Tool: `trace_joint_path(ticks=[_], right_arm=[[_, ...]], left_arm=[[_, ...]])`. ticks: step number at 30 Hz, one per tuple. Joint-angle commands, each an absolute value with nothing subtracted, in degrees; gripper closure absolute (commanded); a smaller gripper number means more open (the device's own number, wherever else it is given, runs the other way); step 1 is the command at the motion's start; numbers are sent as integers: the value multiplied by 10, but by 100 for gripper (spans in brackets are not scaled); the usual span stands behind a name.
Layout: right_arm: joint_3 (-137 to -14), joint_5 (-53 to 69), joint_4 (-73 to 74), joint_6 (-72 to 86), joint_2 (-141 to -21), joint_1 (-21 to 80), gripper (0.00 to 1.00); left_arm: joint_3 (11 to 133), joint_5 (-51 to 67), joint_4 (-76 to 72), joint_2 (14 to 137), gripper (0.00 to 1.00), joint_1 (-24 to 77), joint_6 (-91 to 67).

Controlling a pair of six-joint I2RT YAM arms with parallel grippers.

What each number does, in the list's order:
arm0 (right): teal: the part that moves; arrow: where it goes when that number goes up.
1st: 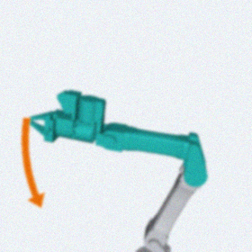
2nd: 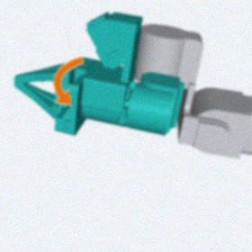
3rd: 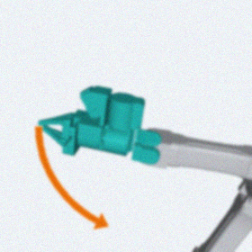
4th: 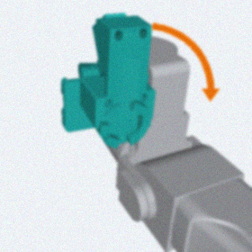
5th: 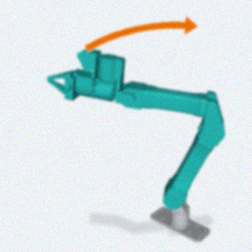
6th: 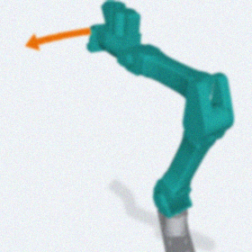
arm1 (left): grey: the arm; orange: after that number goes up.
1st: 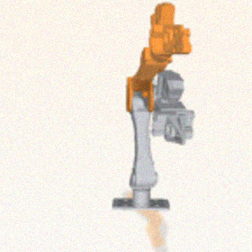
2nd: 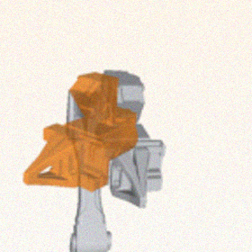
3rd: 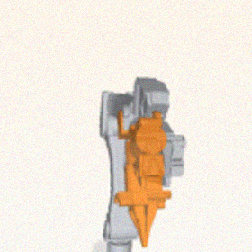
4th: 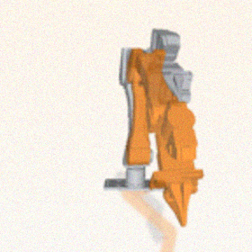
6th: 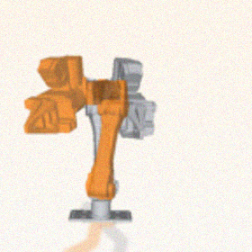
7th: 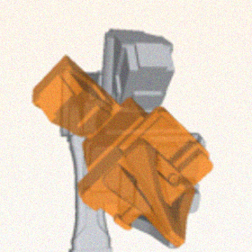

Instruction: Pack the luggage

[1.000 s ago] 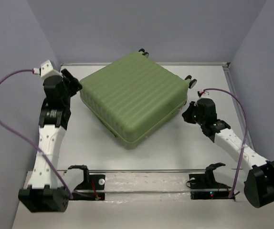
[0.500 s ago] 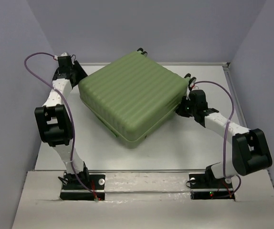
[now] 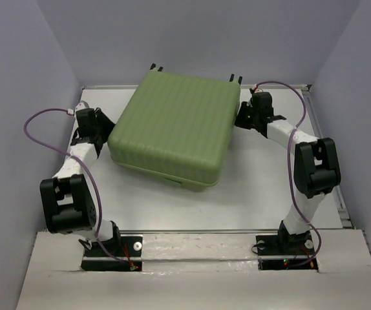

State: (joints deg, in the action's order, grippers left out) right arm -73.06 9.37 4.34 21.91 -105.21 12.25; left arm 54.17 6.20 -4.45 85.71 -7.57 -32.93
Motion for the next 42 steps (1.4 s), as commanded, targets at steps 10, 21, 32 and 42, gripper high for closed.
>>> trace_joint_path(ticks=[10, 21, 32, 42], right_arm=[[-519, 185, -11, 243, -782, 161, 42], [-309, 258, -24, 284, -590, 217, 92], [-361, 260, -33, 266, -638, 222, 92], [-296, 305, -82, 232, -599, 235, 92]], left_arm=[[802, 31, 87, 691, 1, -48, -265], [494, 40, 182, 394, 79, 264, -278], [324, 199, 256, 303, 86, 292, -308], [382, 160, 132, 475, 82, 243, -287]])
